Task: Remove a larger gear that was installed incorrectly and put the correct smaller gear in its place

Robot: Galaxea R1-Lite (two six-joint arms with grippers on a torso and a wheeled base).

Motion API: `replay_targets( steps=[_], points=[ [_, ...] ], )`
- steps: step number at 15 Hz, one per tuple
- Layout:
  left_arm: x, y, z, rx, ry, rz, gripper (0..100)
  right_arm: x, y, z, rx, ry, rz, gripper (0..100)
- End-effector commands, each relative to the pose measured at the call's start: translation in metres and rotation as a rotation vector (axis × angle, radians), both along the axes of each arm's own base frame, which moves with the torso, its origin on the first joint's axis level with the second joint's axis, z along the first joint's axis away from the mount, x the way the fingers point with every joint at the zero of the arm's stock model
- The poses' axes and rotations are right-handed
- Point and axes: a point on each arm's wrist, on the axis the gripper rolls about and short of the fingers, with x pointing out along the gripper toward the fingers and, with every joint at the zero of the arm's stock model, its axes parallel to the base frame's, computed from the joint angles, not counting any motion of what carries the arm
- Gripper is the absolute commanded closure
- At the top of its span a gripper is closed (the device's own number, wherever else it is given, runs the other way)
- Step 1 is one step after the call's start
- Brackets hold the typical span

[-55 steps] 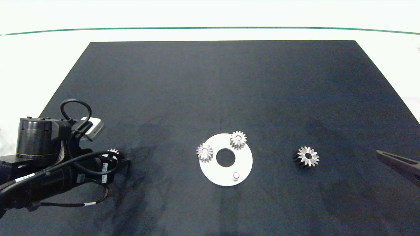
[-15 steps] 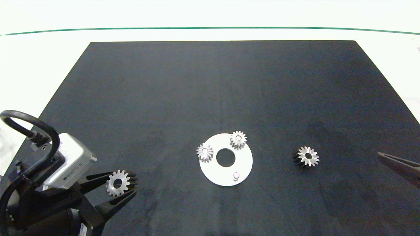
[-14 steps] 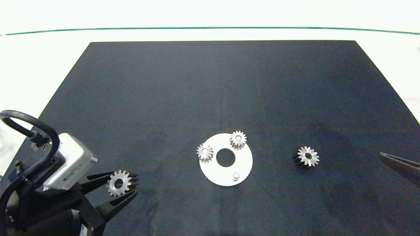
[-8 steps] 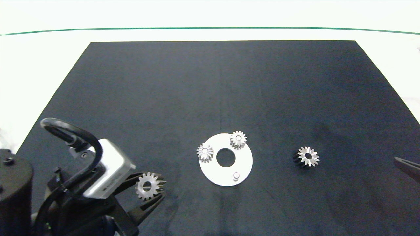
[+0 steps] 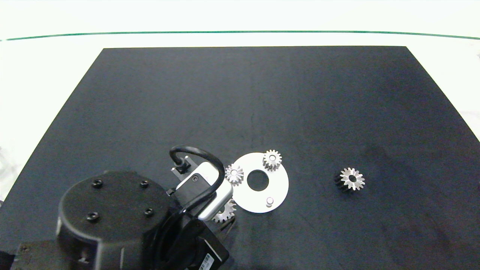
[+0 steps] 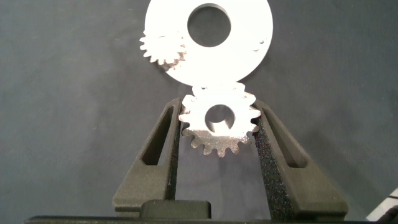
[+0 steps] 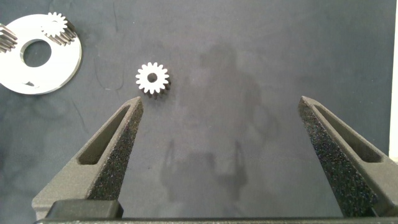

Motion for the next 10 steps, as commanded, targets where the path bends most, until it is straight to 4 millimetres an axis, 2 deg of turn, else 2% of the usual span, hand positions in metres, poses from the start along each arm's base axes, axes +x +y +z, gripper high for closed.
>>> replay_targets(
  steps=[1,6,10],
  points=[
    [0.005,-0.016,-0.007,0.034,0.015,-0.011,87,-0.004,-0.003,0.003,0.007,-0.024,-0.027,0],
    [0.010,-0.038,0.004,0.081,0.037,-0.037,87,-0.007,-0.008,0.000,0.010,-0.023,-0.103,0],
    [0.014,-0.054,0.007,0.115,0.055,-0.051,87,-0.003,-0.007,-0.005,0.090,0.009,-0.125,0]
  ],
)
